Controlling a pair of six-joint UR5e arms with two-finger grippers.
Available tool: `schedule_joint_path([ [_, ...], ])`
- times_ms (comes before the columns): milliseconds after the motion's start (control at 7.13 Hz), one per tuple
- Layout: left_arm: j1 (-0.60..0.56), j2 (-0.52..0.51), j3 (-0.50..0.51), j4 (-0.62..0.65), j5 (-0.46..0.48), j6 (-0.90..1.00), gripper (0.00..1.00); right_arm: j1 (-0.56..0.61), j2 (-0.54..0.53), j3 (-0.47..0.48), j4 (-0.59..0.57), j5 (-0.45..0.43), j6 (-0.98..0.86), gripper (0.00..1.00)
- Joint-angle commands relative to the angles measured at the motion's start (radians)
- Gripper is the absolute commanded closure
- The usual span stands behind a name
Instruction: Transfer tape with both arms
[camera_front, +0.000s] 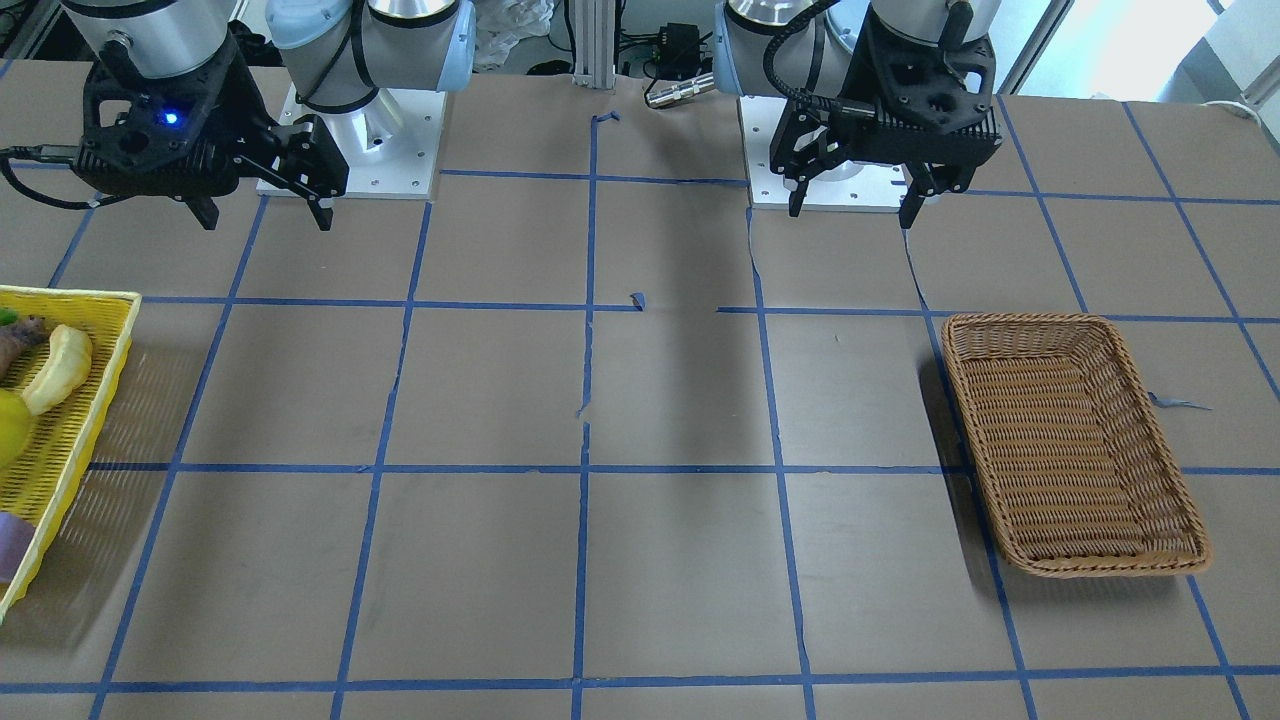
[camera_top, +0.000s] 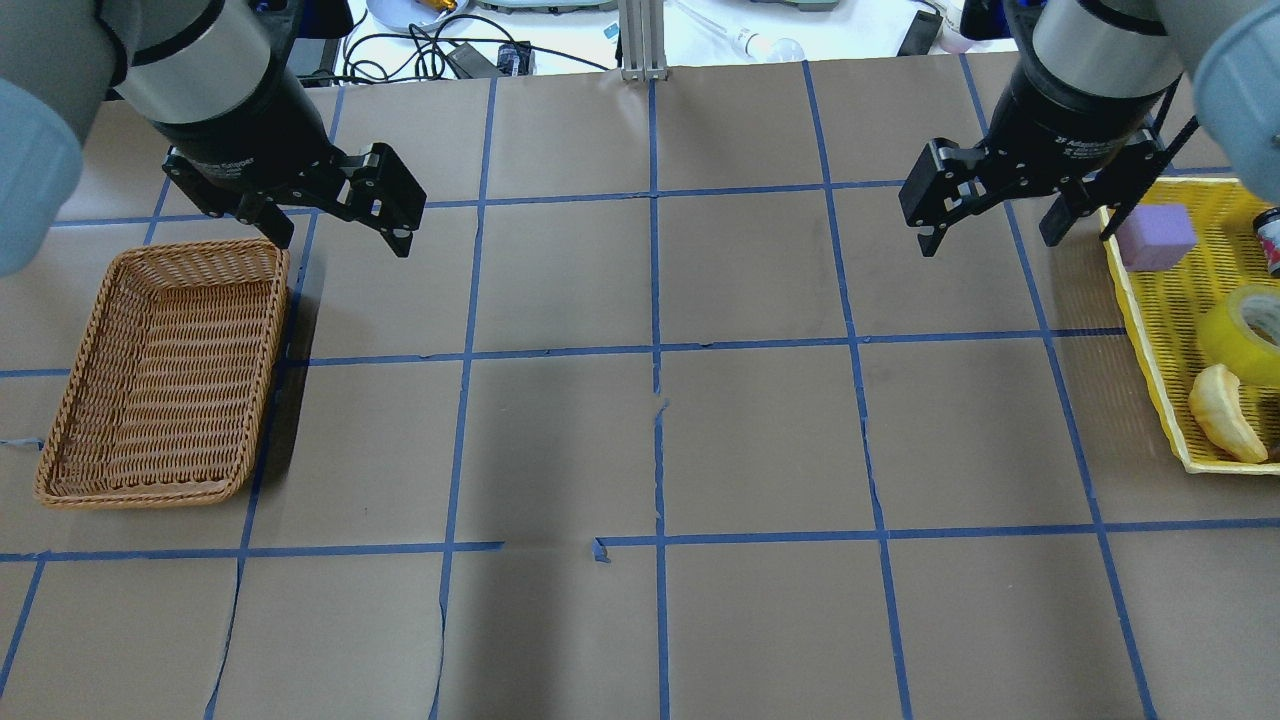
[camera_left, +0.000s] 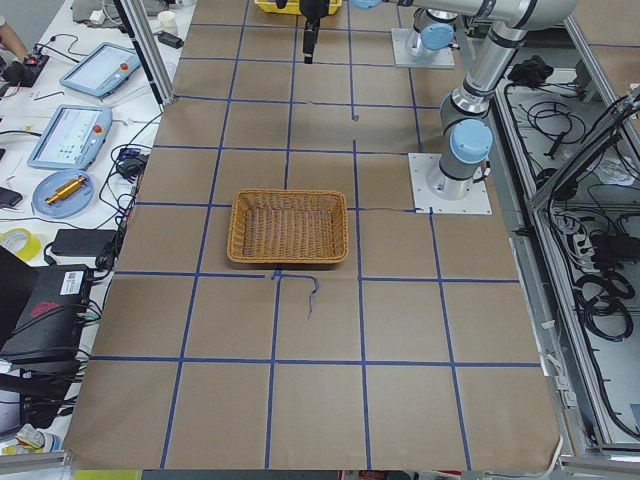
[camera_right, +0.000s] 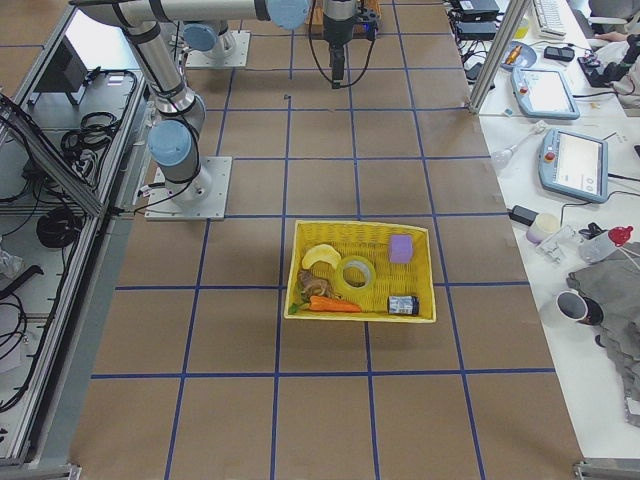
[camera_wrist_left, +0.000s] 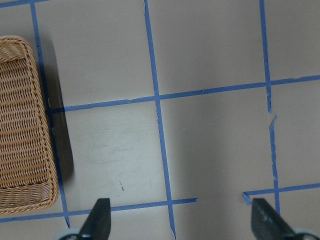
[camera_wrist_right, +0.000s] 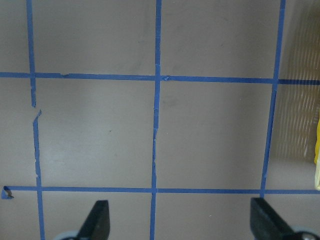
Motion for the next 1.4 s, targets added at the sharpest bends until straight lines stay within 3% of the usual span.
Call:
schedule_joint_path([
  [0,0.0,0.0,0.0,0.0,0.0,0.001,0.0,0.001,0.007,-0.012,0.011,-0.002,0.001,0.0],
  [280,0.0,0.0,0.0,0.001,0.0,-0.001,0.0,-0.008,0.007,-0.02,0.046,0.03,0.001,0.0],
  [1262,0.0,-0.001,0.0,0.001,-0.003,-0.001,0.0,-0.002,0.01,-0.006,0.052,-0.012,0.001,0.0],
])
